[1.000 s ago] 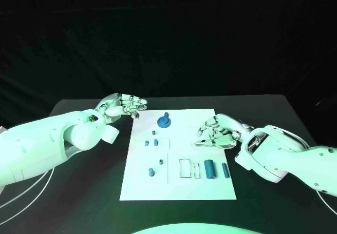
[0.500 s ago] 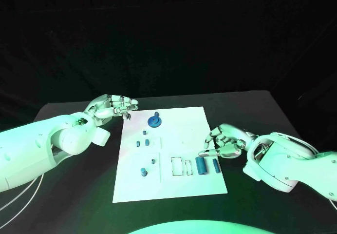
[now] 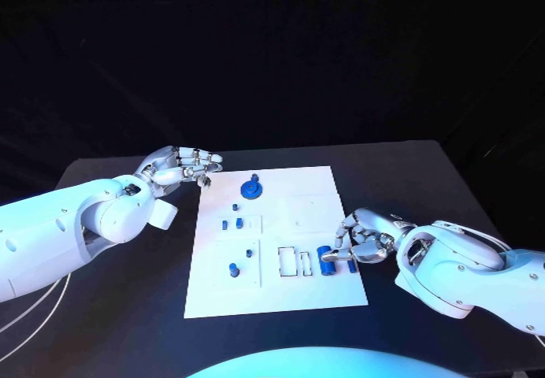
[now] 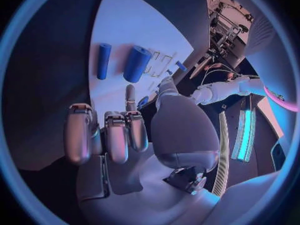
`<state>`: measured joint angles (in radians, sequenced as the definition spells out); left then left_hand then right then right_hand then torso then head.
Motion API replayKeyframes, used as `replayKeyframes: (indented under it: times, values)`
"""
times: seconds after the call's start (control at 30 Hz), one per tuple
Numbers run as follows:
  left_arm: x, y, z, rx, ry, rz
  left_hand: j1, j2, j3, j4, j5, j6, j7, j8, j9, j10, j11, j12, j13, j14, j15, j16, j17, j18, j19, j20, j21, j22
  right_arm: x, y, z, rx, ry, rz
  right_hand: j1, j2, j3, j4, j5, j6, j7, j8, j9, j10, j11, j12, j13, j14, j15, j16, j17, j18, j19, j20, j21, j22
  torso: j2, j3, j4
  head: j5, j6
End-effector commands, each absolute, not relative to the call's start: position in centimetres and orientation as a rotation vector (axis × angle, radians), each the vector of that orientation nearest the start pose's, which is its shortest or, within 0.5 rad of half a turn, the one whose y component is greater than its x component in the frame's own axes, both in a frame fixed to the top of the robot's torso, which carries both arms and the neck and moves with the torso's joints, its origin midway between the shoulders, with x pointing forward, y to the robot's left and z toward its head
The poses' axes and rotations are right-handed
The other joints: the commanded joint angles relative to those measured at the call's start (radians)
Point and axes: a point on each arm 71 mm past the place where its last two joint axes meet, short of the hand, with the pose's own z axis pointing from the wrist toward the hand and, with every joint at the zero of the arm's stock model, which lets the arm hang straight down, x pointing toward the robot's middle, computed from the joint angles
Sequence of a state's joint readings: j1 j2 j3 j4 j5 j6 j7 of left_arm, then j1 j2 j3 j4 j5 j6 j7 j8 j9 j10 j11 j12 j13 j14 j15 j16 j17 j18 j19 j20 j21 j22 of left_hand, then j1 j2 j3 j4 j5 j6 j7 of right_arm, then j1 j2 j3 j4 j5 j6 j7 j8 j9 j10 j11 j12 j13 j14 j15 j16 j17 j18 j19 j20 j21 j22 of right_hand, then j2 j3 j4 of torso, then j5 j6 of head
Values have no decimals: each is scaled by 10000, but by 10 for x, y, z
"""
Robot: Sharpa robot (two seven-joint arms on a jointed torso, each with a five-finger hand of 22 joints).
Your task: Assemble the parts on the task board
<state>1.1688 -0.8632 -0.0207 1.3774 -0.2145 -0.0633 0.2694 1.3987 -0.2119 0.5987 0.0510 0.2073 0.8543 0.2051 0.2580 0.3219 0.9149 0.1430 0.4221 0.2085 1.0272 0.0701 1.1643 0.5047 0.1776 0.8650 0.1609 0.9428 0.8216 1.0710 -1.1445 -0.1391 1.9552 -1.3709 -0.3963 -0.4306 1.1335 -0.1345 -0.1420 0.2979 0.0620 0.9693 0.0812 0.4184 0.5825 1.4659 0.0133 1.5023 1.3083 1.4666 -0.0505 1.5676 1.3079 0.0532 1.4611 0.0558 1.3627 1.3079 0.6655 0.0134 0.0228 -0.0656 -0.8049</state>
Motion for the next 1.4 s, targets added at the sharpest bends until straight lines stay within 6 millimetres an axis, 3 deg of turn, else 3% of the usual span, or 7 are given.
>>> replayKeyframes:
  times: [0.03, 0.33, 0.5, 0.7, 0.83, 1.17, 1.4]
  values:
    - [503, 247, -201, -9517, 16545, -15068, -118, -2, -72, 9, 8, -84, 14, 58, 1, -61, -6, 50, 17, -52, -22, 63, 4, 61, -34, 26, -37, -9, 359, -234, -241, 1222, 19789, 4493, -209, -60, -79, 3, 48, 55, -6, 82, 20, 461, -58, 13, 1790, 1042, -56, 32, 2629, -90, 341, -41, 38, 1288, 7, 3, -9, 44, -33]
    - [502, 248, -201, -9520, 16565, -15077, -120, 0, -74, 13, 9, -84, 13, 60, 1, -63, -7, 53, 17, -52, -22, 65, 4, 62, -34, 27, -40, -10, 359, -227, -254, 784, 20163, 4098, -404, -181, -110, 10, 71, 61, -17, 140, 44, 411, -66, -52, 1733, 1042, -62, 32, 2629, -84, 328, -48, 2, 1277, 10, 9, -4, 69, -35]
    - [502, 248, -201, -9527, 16568, -15065, -129, 7, -78, 25, 12, -86, 11, 67, 2, -71, -8, 64, 17, -54, -22, 71, 4, 63, -36, 29, -49, -16, 358, -221, -264, 579, 20484, 3954, -492, -178, -109, 12, 78, 66, -22, 164, 54, 388, -69, -81, 1708, 1042, -65, 32, 2629, -74, 308, -50, -51, 1248, 12, 12, -7, 147, -37]
    - [502, 248, -201, -9530, 16586, -15066, -129, 7, -78, 25, 12, -86, 11, 67, 2, -71, -8, 64, 17, -54, -22, 71, 4, 63, -36, 29, -49, -16, 358, -216, -272, 373, 20835, 3708, -526, -128, -76, 5, 82, 59, -24, 178, 59, 362, -72, -115, 1676, 1042, -67, 32, 2629, -68, 296, -52, -82, 1232, 10, -5, -3, 135, -45]
    - [502, 249, -201, -9537, 16596, -15057, -129, 7, -78, 25, 12, -86, 11, 67, 2, -71, -8, 64, 17, -54, -22, 71, 4, 63, -36, 29, -49, -16, 358, -216, -275, 336, 20859, 3505, -336, 145, 103, -19, 40, 48, -36, 233, 76, 356, -84, -142, 1678, 1042, -77, 32, 2629, -68, 294, -60, -94, 1243, 10, -8, -13, 152, -37]
    - [501, 250, -201, -9557, 16634, -15034, -130, 16, -80, 33, 17, -89, 9, 74, 3, -79, -10, 75, 17, -55, -23, 79, 5, 65, -36, 30, -58, -21, 360, -217, -275, 925, 20482, 3470, 1483, 1123, 813, -196, -1, 68, -109, 363, 49, 403, -154, -171, 1758, 1042, -140, 32, 2629, -77, 324, -115, -86, 1315, 10, -12, -6, 151, -8]
    - [501, 250, -201, -9571, 16681, -15023, -123, 24, -75, 33, 20, -89, 8, 77, 3, -83, -11, 79, 16, -56, -24, 82, 5, 66, -35, 30, -60, -22, 356, -218, -271, 2285, 20559, 4082, 2269, 1236, 1517, -247, 12, 154, -185, 303, -82, 422, -222, -185, 1790, 1042, -195, 32, 2629, -79, 333, -164, -94, 1343, 8, -18, -8, 155, 30]
